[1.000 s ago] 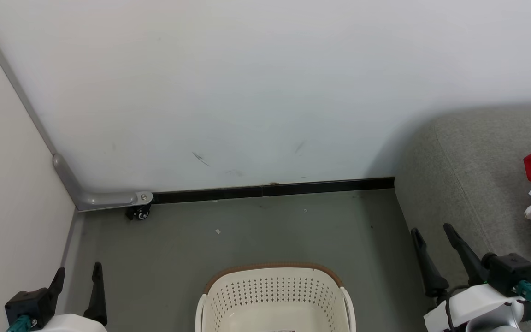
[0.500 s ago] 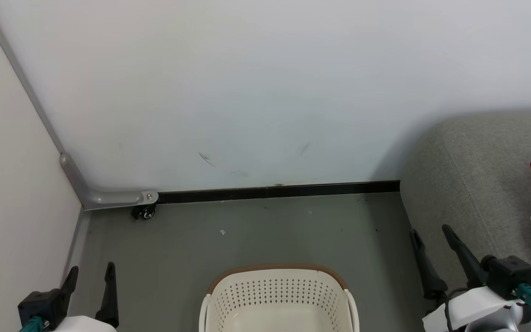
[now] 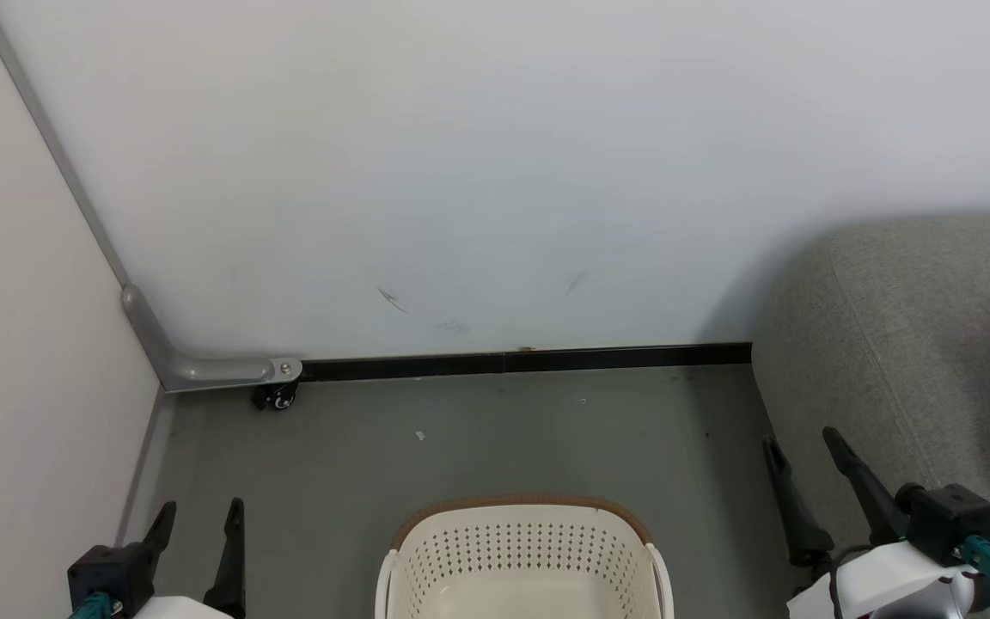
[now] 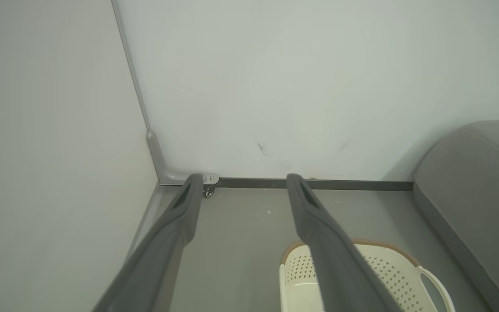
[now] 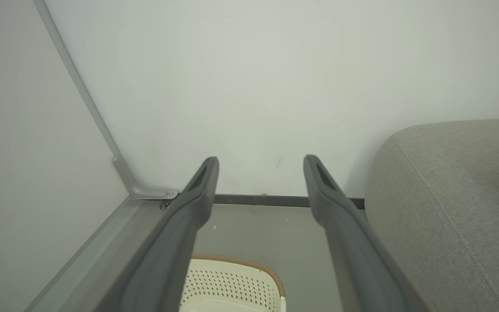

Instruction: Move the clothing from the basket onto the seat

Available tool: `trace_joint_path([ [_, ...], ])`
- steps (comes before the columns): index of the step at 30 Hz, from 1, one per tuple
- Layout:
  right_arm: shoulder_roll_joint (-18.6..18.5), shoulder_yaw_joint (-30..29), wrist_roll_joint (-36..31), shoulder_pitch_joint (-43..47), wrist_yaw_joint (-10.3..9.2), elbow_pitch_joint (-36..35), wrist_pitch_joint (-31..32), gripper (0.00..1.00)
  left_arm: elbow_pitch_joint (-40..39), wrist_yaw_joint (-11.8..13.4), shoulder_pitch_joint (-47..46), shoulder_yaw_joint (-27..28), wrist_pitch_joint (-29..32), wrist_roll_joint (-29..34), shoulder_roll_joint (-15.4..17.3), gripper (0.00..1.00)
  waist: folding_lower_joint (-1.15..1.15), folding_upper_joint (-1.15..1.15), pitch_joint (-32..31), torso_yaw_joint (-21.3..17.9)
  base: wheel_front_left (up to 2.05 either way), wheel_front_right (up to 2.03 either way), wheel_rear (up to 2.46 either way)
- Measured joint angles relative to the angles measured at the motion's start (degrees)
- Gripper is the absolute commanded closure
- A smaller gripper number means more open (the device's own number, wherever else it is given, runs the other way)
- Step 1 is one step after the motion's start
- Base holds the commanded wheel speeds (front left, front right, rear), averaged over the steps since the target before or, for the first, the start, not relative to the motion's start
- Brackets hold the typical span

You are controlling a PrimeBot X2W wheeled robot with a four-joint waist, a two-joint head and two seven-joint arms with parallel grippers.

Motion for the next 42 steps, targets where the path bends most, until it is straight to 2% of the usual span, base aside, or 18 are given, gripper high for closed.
trace_joint_path([
  [9,0.0,0.5,0.6,0.0,-0.01,-0.7,0.6,0.00,0.6,-0.8,-2.8,-2.0,2.7,0.5,-0.5,0.00,0.00,0.00,0.3,-0.1,0.00,0.00,0.00],
  [30,0.0,0.5,1.4,0.1,-0.01,-1.2,0.7,0.00,1.5,-0.8,-4.6,-2.1,2.9,0.5,-1.8,0.00,0.00,0.00,1.0,0.1,0.00,0.00,0.00],
  [31,0.0,0.5,1.5,0.1,0.00,-1.2,0.7,1.00,1.6,-0.7,-4.6,-2.1,2.9,0.5,-1.8,1.00,0.00,0.00,1.0,0.2,0.00,0.00,0.00],
  [38,0.8,0.9,1.8,2.7,0.00,2.2,0.7,1.00,4.0,-0.8,-0.9,-3.6,3.0,0.2,-5.2,1.00,0.00,0.00,1.0,0.2,0.00,0.00,0.00],
  [42,0.8,1.0,3.9,2.7,0.00,2.1,0.7,1.00,4.0,-1.7,-0.9,-2.2,3.5,-1.9,-5.5,1.00,0.00,0.00,1.0,0.2,0.00,0.00,0.00],
])
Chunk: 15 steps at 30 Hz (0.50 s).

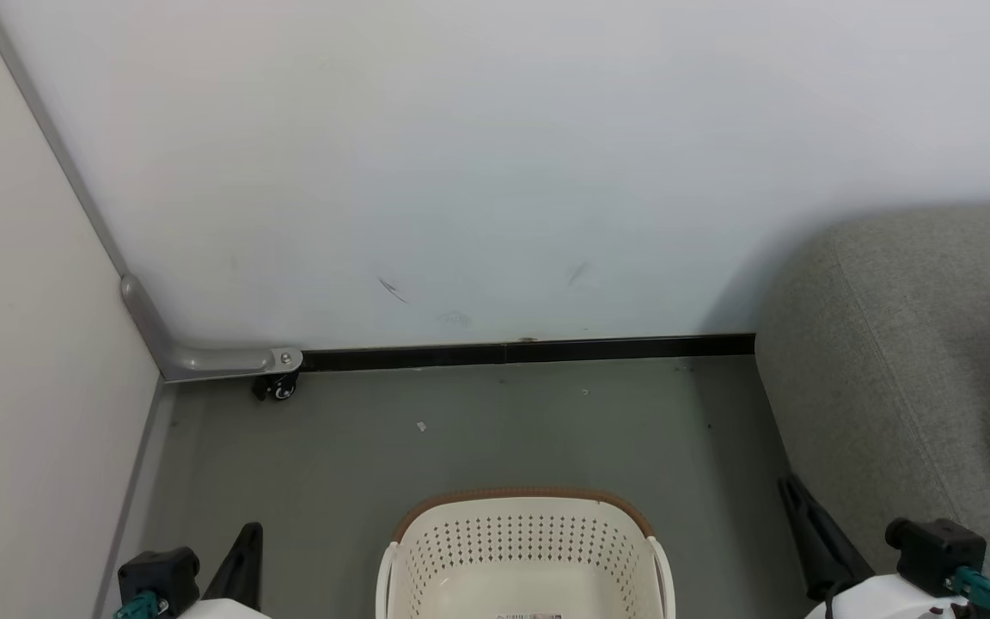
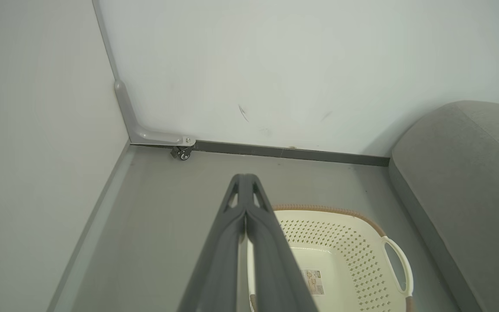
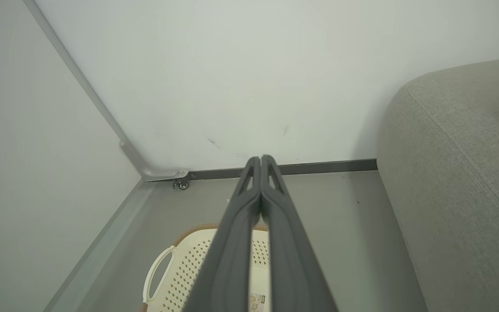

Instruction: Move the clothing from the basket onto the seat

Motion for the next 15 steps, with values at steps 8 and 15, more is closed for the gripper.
trace_joint_path([
  [8,0.0,0.4,6.8,0.0,0.00,-0.6,0.3,1.00,-0.1,-1.8,0.0,2.7,1.0,-3.9,-1.5,1.00,0.00,0.00,0.2,-0.1,0.00,0.00,0.00],
  [15,0.0,-0.2,14.8,0.0,0.00,-0.6,1.8,1.00,-0.1,-3.8,0.0,5.4,2.1,-7.3,-2.5,1.00,0.07,0.00,0.4,-0.4,0.00,0.00,0.00],
])
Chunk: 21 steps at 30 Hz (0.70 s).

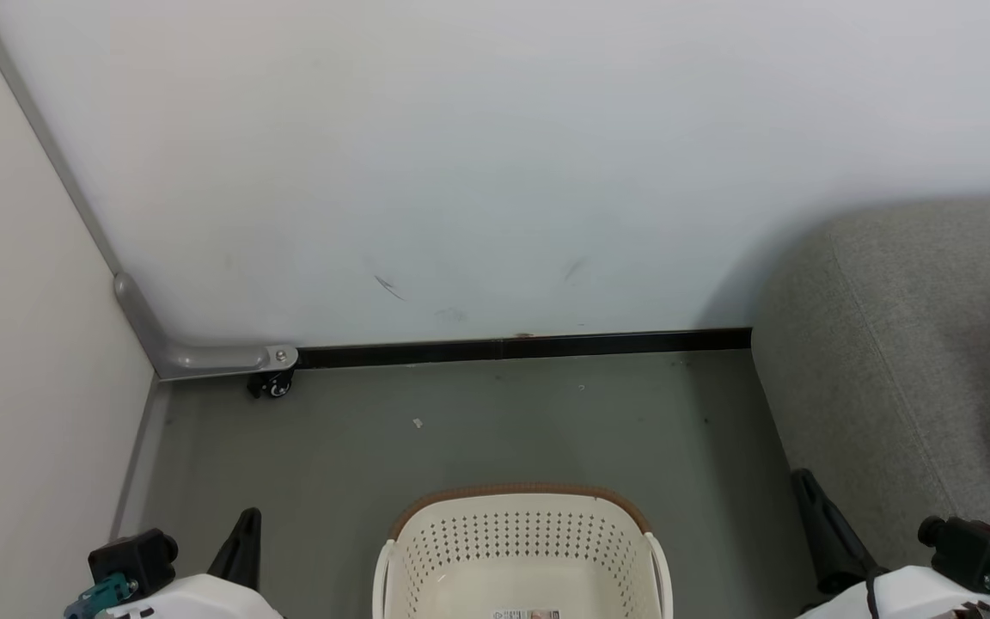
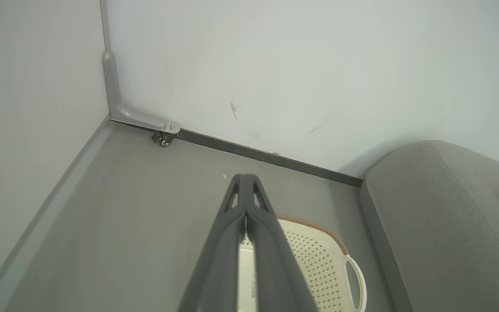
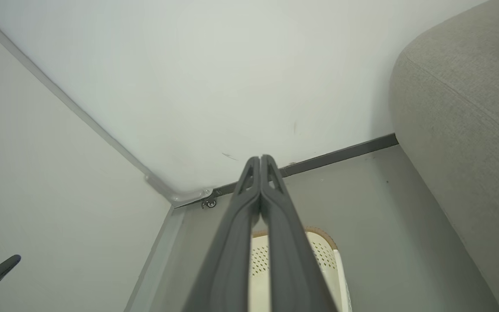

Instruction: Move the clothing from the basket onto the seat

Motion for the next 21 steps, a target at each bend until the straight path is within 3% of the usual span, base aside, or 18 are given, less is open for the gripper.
trace_joint_path([
  [15,-0.4,-1.0,12.6,-0.3,0.00,0.6,3.1,1.00,0.0,-4.2,0.9,5.6,2.5,-7.4,-2.6,1.00,0.74,0.00,-0.1,-0.5,0.00,0.00,0.00],
  [21,-0.7,-1.5,17.9,-0.6,0.00,1.0,4.1,1.00,0.2,-6.1,1.0,7.9,3.5,-10.4,-3.4,1.00,0.91,0.00,-0.2,-0.7,0.00,0.00,0.00],
])
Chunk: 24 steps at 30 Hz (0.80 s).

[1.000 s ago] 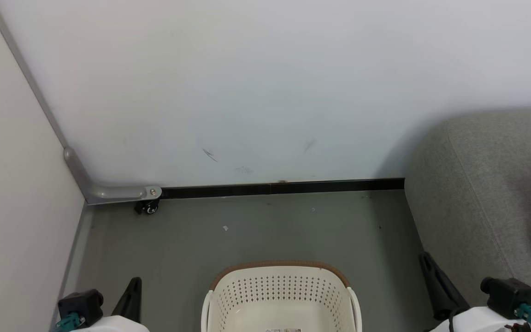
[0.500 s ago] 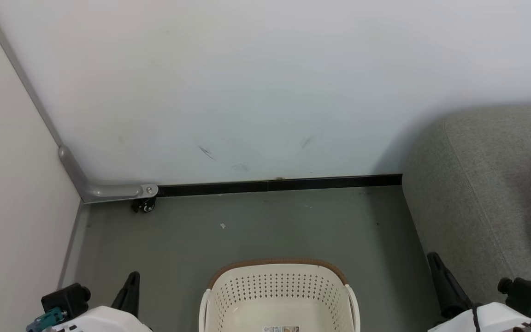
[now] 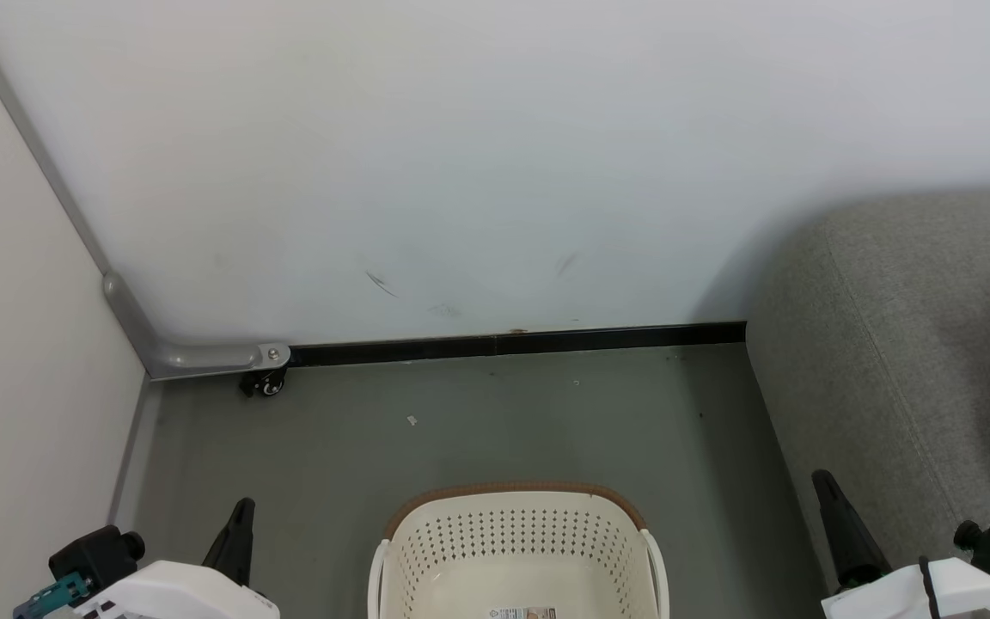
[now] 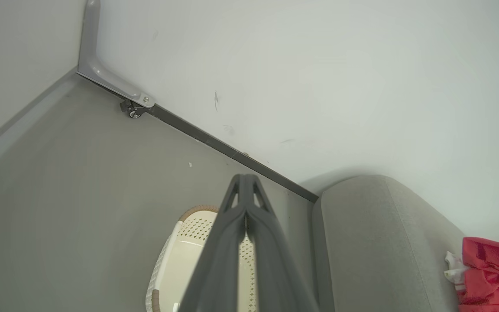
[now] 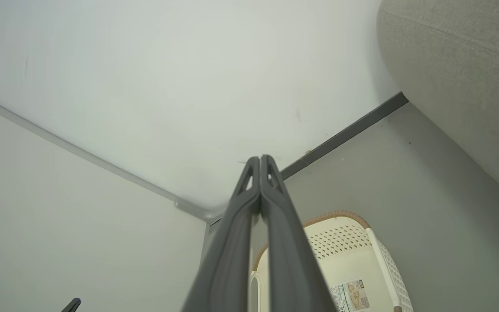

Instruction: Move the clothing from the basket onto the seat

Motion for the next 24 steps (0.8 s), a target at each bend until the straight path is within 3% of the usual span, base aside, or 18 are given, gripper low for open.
trace_joint_path([
  [7,-0.3,-0.4,6.1,-0.1,-0.02,0.6,1.1,1.00,0.3,-1.8,0.0,2.5,1.0,-3.5,-1.3,1.00,-0.02,0.00,0.0,-0.2,0.00,0.00,0.00],
  [24,-1.2,-1.2,20.8,-2.4,-0.04,2.3,4.0,1.00,1.7,-6.7,0.0,9.0,3.5,-11.6,-4.0,1.00,-0.79,0.00,1.1,-0.6,0.00,0.00,0.00],
])
